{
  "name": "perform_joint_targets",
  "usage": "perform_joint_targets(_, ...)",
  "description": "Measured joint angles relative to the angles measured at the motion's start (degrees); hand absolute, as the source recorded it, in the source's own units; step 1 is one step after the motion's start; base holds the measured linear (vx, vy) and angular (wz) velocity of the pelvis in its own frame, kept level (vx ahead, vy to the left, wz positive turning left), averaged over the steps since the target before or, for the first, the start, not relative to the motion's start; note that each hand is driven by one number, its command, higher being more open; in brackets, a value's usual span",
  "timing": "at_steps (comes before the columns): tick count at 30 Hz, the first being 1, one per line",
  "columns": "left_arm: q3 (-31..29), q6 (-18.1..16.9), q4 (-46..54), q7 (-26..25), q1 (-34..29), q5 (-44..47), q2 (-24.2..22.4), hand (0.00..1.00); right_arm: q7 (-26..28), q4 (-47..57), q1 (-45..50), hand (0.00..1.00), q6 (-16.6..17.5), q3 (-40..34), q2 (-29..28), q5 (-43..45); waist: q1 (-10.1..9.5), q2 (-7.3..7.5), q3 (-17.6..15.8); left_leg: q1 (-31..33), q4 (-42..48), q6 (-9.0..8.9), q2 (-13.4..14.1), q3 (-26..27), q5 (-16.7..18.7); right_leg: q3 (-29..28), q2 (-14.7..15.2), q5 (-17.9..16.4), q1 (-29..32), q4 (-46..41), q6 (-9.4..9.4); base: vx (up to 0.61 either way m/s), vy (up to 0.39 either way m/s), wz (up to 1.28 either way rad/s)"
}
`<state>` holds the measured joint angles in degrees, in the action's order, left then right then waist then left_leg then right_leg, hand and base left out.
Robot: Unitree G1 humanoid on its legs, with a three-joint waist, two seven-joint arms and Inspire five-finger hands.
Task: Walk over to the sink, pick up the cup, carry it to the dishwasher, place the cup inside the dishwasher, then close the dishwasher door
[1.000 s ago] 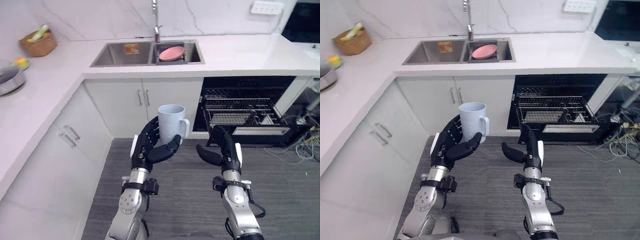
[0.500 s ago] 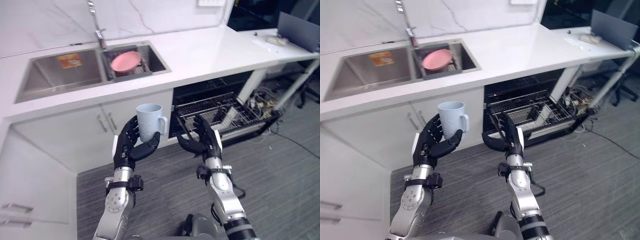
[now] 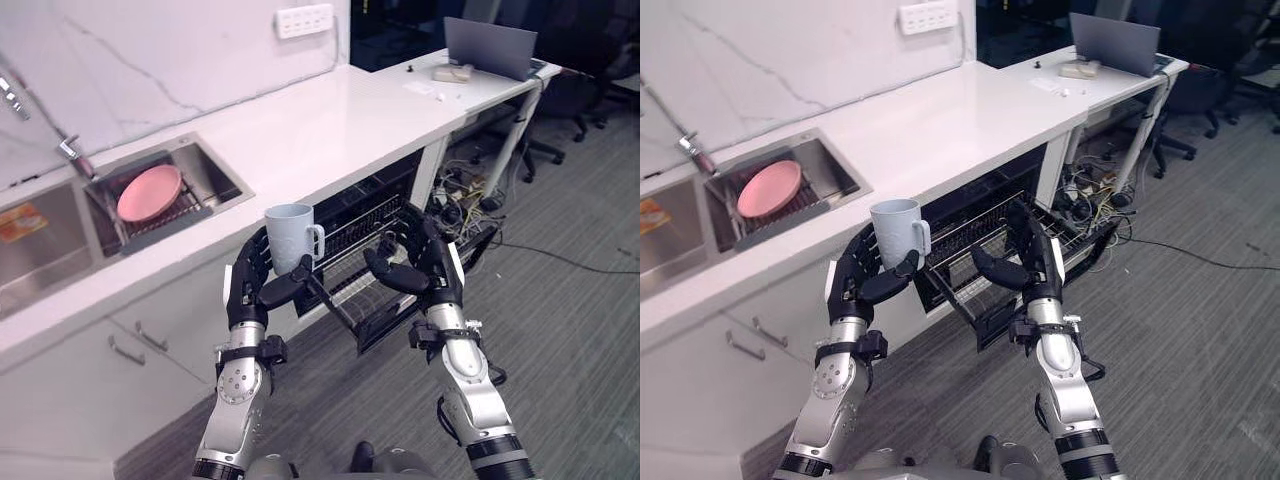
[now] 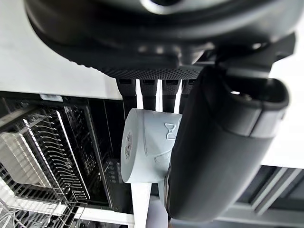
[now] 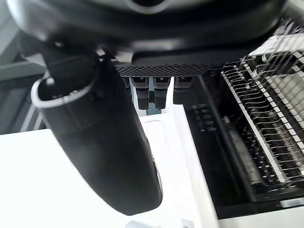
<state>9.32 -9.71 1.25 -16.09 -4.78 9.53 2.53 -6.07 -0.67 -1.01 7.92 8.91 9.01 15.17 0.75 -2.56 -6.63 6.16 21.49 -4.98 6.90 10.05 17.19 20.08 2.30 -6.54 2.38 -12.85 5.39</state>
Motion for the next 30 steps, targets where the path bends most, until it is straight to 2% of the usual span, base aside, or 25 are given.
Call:
perform_joint_targets(1,0.0,0.0,0.0,0.0,0.0,-0.1,0.0,0.3,0.3,0.0,0.0,0.9,0.0,0.5,0.2,0.9,0.0,-0.16,0.1,-0.3,-2.7,0.08,0.0,-0.4,-1.9,-0.6,-0.4,0.1,-0.6,0.5,-0.41,0.23,0.097,-0.57)
perform_joint_targets(2,0.0,0.0,0.0,0.0,0.0,-0.2,0.0,0.3,1.1,0.0,0.1,0.9,0.0,1.0,0.5,1.8,0.01,-0.57,0.3,-1.6,-6.1,0.6,0.3,-0.6,-7.7,-1.9,-1.3,0.3,-1.9,1.7,-1.18,0.26,0.127,-0.52)
perform_joint_targets(3,0.0,0.0,-0.2,0.1,0.1,-0.5,0.0,0.3,1.9,0.1,0.3,0.9,0.0,1.6,0.7,3.1,0.0,-0.82,0.6,-3.3,-8.5,1.83,0.3,-0.6,-12.0,-2.8,-1.9,0.5,-3.0,2.4,-1.72,0.29,0.153,-0.57)
perform_joint_targets(5,0.0,0.0,-1.4,0.4,0.7,-0.7,0.9,0.3,2.9,1.4,1.5,0.9,0.0,2.7,0.2,5.7,0.17,0.47,1.4,-6.7,-13.7,2.83,-1.4,1.4,-13.5,-4.6,-0.7,0.8,-3.5,3.4,-3.21,0.21,0.14,-0.36)
perform_joint_targets(9,-0.4,0.1,-1.9,0.5,1.6,-1.6,1.7,0.3,5.6,2.5,1.5,0.9,0.0,3.9,-0.2,9.6,0.19,0.47,1.4,-10.0,-18.5,3.93,-3.5,3.3,-14.3,-6.5,0.5,1.9,-5.4,7.1,-5.31,0.12,0.145,-0.18)
perform_joint_targets(12,-0.2,0.1,-1.9,0.9,1.6,-2.8,2.5,0.3,6.6,3.9,1.4,0.9,0.0,6.1,-0.2,10.4,0.19,0.47,1.5,-10.9,-20.1,4.1,-4.1,3.4,-14.4,-6.7,0.6,2.5,-6.3,8.9,-5.92,0.06,0.054,-0.04)
perform_joint_targets(18,3.2,0.1,-1.8,2.5,1.6,-2.9,2.9,0.3,7.1,4.3,0.0,0.9,0.0,9.1,-0.2,10.3,0.07,0.46,1.8,-10.8,-21.4,4.41,-4.4,3.5,-14.6,-6.8,0.2,4.0,-6.9,12.0,-6.18,0.01,0.004,0.0)
perform_joint_targets(25,5.9,0.1,-0.6,3.1,1.5,-2.8,2.1,0.3,3.8,3.8,-1.0,0.9,0.1,9.3,-0.2,6.5,0.02,0.48,2.1,-10.2,-21.7,4.52,-4.6,3.1,-14.7,-6.5,0.3,4.2,-6.8,12.8,-6.32,0.0,-0.002,0.02)
perform_joint_targets(26,6.4,0.1,-0.2,3.2,1.4,-2.8,2.0,0.3,3.1,3.3,-1.5,0.3,0.1,9.3,-0.2,5.4,0.01,0.49,2.1,-10.1,-21.7,4.58,-4.7,3.0,-14.7,-6.3,0.3,4.3,-6.7,12.9,-6.33,0.01,-0.002,0.08)
perform_joint_targets(30,8.4,0.1,2.9,3.1,1.2,-2.9,1.9,0.3,1.8,0.8,-3.1,0.3,0.3,9.1,-0.7,5.0,-0.01,0.43,2.2,-9.2,-21.7,4.86,-4.9,2.2,-14.9,-5.5,0.5,4.2,-6.3,12.9,-6.33,0.01,-0.002,0.11)
